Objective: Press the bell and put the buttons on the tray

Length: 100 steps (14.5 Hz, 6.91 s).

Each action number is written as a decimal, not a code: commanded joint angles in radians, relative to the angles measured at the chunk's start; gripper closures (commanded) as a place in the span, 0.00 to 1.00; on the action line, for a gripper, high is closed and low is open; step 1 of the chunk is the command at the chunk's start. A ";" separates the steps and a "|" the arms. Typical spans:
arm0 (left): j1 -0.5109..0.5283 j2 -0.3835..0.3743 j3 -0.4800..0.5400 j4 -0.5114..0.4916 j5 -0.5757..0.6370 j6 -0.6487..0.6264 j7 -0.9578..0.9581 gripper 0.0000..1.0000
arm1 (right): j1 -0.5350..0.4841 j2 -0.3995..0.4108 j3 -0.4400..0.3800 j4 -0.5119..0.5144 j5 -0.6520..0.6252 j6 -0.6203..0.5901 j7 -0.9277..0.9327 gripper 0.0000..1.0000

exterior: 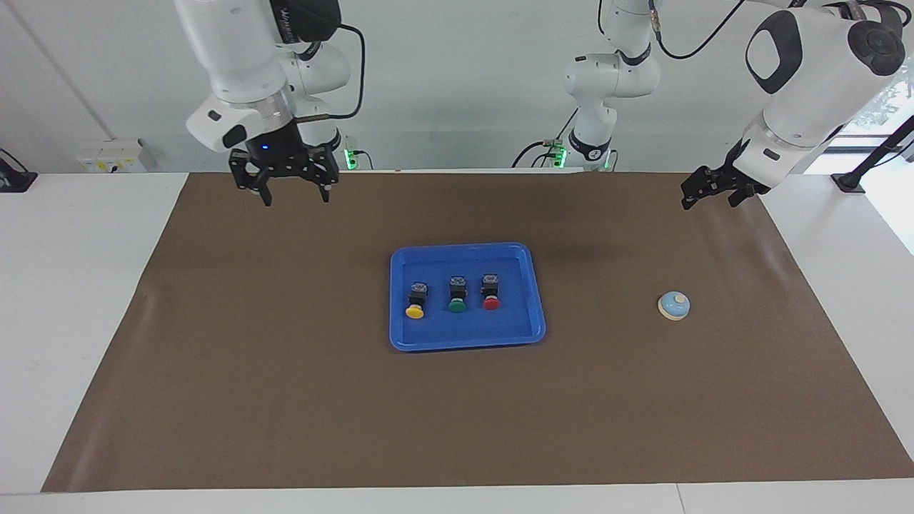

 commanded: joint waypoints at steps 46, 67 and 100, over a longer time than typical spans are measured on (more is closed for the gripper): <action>0.054 -0.064 0.005 -0.351 0.012 0.463 -0.052 1.00 | -0.193 -0.069 0.019 -0.126 -0.018 0.045 -0.047 0.00; 0.044 0.159 0.005 -0.495 0.012 0.881 0.033 1.00 | -0.193 -0.069 0.019 -0.126 -0.018 0.045 -0.047 0.00; 0.051 -0.126 -0.054 -0.176 0.012 0.129 -0.061 0.00 | -0.193 -0.069 0.019 -0.126 -0.018 0.045 -0.047 0.00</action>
